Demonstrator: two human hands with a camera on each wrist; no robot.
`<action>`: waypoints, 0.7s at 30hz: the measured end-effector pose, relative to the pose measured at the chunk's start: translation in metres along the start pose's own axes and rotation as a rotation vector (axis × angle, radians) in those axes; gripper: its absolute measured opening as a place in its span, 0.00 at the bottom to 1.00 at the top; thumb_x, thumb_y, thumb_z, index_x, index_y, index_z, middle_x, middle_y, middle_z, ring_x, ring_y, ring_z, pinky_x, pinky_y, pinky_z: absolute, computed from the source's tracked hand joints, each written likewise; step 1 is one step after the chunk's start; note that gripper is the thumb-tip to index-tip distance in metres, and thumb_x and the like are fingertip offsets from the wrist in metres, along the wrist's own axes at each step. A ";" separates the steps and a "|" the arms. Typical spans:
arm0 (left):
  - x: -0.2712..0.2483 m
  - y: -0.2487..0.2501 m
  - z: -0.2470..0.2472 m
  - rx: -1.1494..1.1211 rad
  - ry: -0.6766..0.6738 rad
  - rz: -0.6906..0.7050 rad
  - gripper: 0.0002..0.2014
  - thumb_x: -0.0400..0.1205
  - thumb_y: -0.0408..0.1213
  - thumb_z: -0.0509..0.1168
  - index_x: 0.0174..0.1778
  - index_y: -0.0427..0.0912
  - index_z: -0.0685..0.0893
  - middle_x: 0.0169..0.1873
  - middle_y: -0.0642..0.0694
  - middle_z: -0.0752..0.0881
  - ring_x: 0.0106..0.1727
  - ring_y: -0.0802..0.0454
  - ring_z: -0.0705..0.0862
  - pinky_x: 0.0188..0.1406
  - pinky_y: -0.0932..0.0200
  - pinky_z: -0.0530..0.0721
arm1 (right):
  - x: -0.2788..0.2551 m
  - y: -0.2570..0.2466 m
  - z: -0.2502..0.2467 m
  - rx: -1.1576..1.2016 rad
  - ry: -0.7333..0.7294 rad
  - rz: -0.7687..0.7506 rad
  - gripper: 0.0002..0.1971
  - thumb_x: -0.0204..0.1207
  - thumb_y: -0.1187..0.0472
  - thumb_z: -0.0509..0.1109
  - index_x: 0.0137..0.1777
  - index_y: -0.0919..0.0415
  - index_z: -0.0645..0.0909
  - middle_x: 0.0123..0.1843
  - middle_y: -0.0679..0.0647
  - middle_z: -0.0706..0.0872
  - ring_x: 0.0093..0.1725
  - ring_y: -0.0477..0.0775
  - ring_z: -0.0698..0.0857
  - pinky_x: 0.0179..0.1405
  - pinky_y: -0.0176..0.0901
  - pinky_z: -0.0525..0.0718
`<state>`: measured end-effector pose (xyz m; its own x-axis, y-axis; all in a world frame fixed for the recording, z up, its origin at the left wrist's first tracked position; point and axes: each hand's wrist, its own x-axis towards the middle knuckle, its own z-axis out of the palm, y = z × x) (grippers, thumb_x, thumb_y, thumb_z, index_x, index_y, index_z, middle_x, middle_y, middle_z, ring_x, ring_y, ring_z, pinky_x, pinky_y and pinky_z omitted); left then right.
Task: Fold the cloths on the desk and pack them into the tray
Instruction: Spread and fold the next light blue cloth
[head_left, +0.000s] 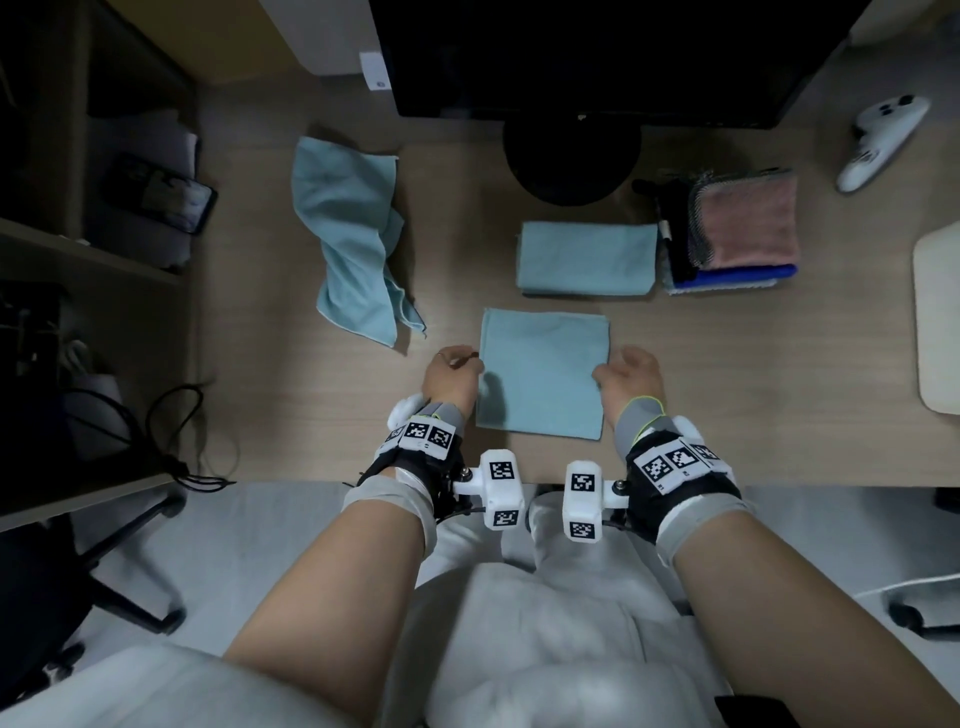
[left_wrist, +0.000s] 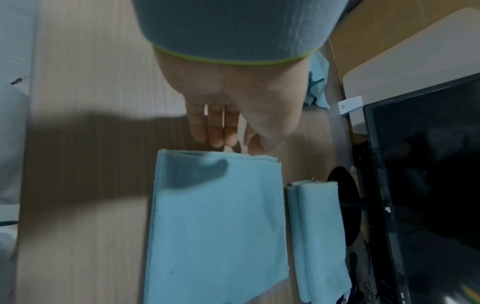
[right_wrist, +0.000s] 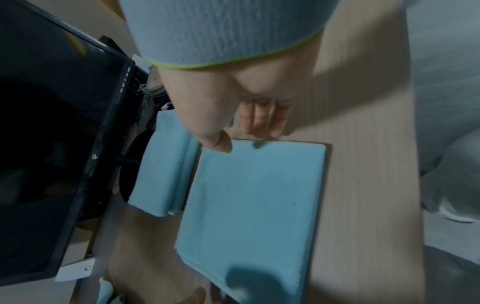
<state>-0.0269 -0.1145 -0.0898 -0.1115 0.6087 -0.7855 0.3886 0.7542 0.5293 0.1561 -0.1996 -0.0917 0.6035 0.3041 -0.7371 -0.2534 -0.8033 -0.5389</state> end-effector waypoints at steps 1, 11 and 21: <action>0.000 0.000 -0.001 0.060 0.013 -0.016 0.12 0.78 0.31 0.66 0.56 0.42 0.86 0.53 0.38 0.88 0.52 0.41 0.87 0.55 0.54 0.83 | -0.002 0.005 -0.003 -0.042 0.031 0.039 0.29 0.74 0.66 0.70 0.76 0.63 0.70 0.71 0.59 0.80 0.65 0.59 0.81 0.55 0.37 0.73; -0.020 -0.024 0.000 0.246 -0.060 -0.138 0.16 0.77 0.39 0.70 0.58 0.35 0.84 0.49 0.39 0.86 0.53 0.39 0.83 0.58 0.52 0.80 | -0.014 0.044 -0.003 -0.042 -0.214 0.196 0.27 0.63 0.43 0.76 0.56 0.60 0.81 0.55 0.58 0.88 0.52 0.63 0.87 0.57 0.59 0.86; -0.041 -0.028 0.023 -0.117 -0.218 -0.185 0.22 0.77 0.25 0.70 0.62 0.43 0.71 0.61 0.40 0.79 0.40 0.43 0.85 0.31 0.52 0.89 | -0.029 0.039 -0.027 0.326 -0.212 0.238 0.18 0.72 0.74 0.70 0.62 0.67 0.78 0.54 0.65 0.86 0.48 0.65 0.88 0.46 0.60 0.88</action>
<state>-0.0124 -0.1664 -0.0793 0.0335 0.4005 -0.9157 0.2710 0.8782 0.3940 0.1497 -0.2536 -0.0806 0.3402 0.2554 -0.9050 -0.6115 -0.6711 -0.4192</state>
